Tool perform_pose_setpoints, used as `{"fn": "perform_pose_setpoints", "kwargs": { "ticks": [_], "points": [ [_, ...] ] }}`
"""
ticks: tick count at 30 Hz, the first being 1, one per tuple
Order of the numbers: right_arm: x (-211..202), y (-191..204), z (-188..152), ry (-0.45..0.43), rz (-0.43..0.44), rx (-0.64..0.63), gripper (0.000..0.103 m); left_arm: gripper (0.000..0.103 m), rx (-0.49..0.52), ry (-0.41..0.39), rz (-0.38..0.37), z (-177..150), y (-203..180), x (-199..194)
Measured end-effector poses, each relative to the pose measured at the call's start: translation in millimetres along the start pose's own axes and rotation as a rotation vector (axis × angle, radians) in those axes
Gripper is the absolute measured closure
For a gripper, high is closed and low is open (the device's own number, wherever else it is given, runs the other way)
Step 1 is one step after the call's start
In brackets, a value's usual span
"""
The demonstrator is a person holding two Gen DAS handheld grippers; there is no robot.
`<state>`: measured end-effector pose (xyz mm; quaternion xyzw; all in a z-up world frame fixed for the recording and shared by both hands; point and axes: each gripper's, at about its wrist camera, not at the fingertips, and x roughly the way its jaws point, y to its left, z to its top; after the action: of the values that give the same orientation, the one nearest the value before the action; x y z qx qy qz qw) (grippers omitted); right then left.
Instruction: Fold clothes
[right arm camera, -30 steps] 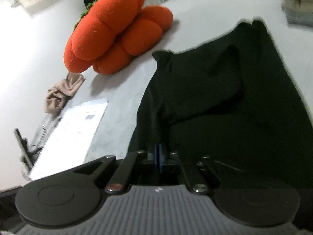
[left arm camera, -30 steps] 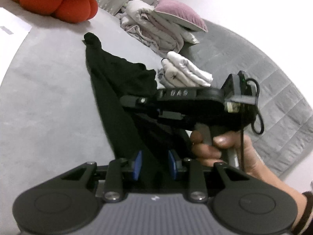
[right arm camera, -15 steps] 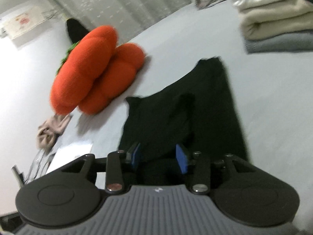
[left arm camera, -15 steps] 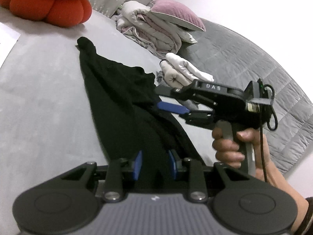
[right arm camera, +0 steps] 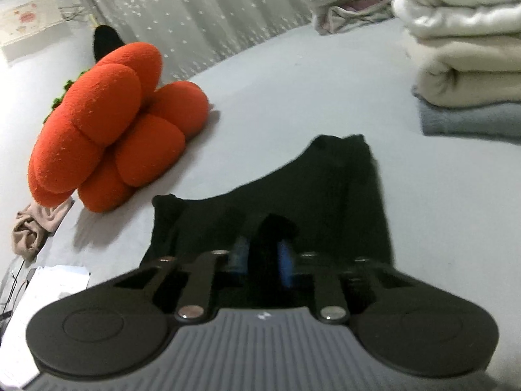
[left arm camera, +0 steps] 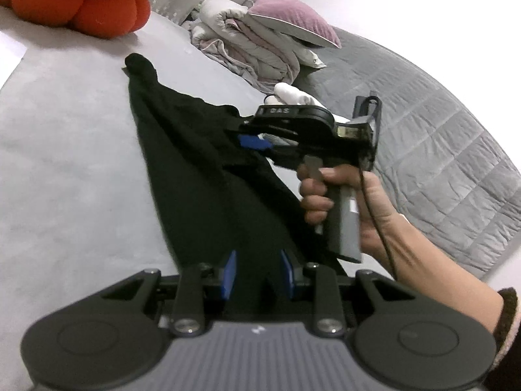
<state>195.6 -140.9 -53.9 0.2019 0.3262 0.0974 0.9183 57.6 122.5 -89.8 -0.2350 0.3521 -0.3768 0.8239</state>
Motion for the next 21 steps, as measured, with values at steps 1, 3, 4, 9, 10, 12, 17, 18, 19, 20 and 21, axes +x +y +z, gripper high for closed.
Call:
{"fn": "perform_pose_setpoints", "kwargs": {
  "ticks": [1,3,4,9,10,12,17,18,19,20,21],
  "points": [
    [-2,2,1,-0.016,0.003,-0.014,0.096,0.074,-0.002,0.002,-0.003,0,1,0],
    [-7,7,4,-0.049,0.010,-0.042,0.097,0.074,-0.005,0.004,-0.007,-1,1,0],
    [-9,10,5,-0.066,0.013,-0.056,0.098,0.074,-0.006,0.005,-0.009,-1,1,0],
    [-29,18,17,-0.160,0.018,-0.101,0.098,0.074,-0.003,0.009,-0.008,0,1,1],
    [-32,20,19,-0.173,0.012,-0.115,0.098,0.074,-0.002,0.010,-0.007,0,1,1],
    [-35,21,21,-0.192,-0.007,-0.142,0.098,0.073,-0.001,0.011,-0.006,0,1,1],
    [-22,6,22,-0.154,-0.097,-0.136,0.098,0.073,0.004,0.016,-0.004,0,1,2],
    [-17,3,21,-0.129,-0.116,-0.136,0.097,0.073,0.005,0.017,-0.003,0,2,2],
    [-11,0,20,-0.100,-0.140,-0.136,0.096,0.073,0.007,0.018,-0.003,0,2,1],
    [-6,-4,18,-0.073,-0.167,-0.136,0.096,0.072,0.008,0.019,-0.002,0,2,1],
    [-6,-7,18,-0.064,-0.175,-0.122,0.088,0.072,0.009,0.020,-0.001,0,2,1]
  ]
}}
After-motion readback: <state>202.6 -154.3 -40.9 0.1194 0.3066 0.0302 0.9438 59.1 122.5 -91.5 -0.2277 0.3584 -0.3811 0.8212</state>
